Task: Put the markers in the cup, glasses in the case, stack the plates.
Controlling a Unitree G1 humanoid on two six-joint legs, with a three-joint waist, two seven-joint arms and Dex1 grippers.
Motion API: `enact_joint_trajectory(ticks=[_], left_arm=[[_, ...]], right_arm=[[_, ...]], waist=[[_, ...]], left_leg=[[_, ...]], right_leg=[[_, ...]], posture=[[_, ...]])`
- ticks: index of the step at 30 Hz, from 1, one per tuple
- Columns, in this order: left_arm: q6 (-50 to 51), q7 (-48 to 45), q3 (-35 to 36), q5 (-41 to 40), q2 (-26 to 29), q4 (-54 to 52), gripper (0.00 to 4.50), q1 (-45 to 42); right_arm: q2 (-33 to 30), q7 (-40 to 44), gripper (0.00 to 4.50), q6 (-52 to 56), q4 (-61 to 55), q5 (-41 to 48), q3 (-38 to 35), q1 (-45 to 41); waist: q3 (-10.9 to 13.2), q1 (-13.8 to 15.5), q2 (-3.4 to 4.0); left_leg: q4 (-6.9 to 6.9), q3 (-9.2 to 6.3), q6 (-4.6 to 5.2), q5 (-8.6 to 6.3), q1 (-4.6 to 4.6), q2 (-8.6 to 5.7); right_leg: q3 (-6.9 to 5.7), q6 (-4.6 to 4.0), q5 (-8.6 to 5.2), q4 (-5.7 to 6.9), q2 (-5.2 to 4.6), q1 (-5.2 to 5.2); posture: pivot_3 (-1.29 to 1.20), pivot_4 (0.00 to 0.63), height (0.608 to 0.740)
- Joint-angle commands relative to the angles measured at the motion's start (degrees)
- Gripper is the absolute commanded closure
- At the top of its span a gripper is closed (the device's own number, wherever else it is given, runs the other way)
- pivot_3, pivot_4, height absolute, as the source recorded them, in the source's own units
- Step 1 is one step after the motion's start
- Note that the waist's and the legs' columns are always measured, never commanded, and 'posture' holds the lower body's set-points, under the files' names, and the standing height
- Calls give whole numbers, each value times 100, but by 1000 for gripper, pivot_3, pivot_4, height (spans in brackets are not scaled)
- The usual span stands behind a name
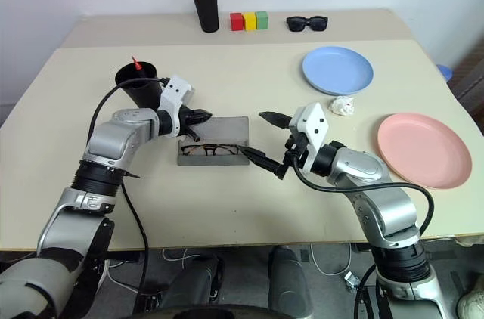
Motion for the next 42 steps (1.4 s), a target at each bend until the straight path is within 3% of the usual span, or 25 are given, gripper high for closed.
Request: enact_joint_trajectory(ticks=[1,6,10,16,28,42], left_arm=[[436,-249,81,-226,127,-378,4439,-113],[300,-160,250,-237,152,-510,4439,-100],[-187,445,591,-102,32,-182,4439,-316],[-467,794,507,281,179,235,4439,-240],[-48,497,391,147,223,-147,4439,39],[987,-176,283,-302,602,-1466,4439,402]], right_arm=[[21,-13,0,-82,-135,11,2,-66],[13,-4,0,-108,-111,-15,43,-83],[26,-17,0,-139,-112,-49,87,-67],[35,-19,0,-178,-95,-113,132,-69],[62,-25,0,-248,-75,-219,146,-89],[53,-11,0,-402,45,-388,168,-108]], waist=[[0,2,0],[0,5,0],[0,14,0],[0,2,0],[0,10,0],[0,3,0]], left_leg=[[0,0,0,0,0,0],[0,-1,0,0,0,0],[0,-2,-2,1,0,0],[0,-1,-3,2,1,0],[0,-2,-3,2,0,0],[0,-2,-3,1,0,0]], right_leg=[[0,0,0,0,0,0],[0,0,0,0,0,0],[0,0,0,-1,0,0],[0,0,0,-1,0,0],[0,0,0,0,0,0],[0,0,0,1,0,0]], posture=[[0,150,740],[0,150,740],[0,150,740],[0,150,740],[0,150,740],[0,150,740]])
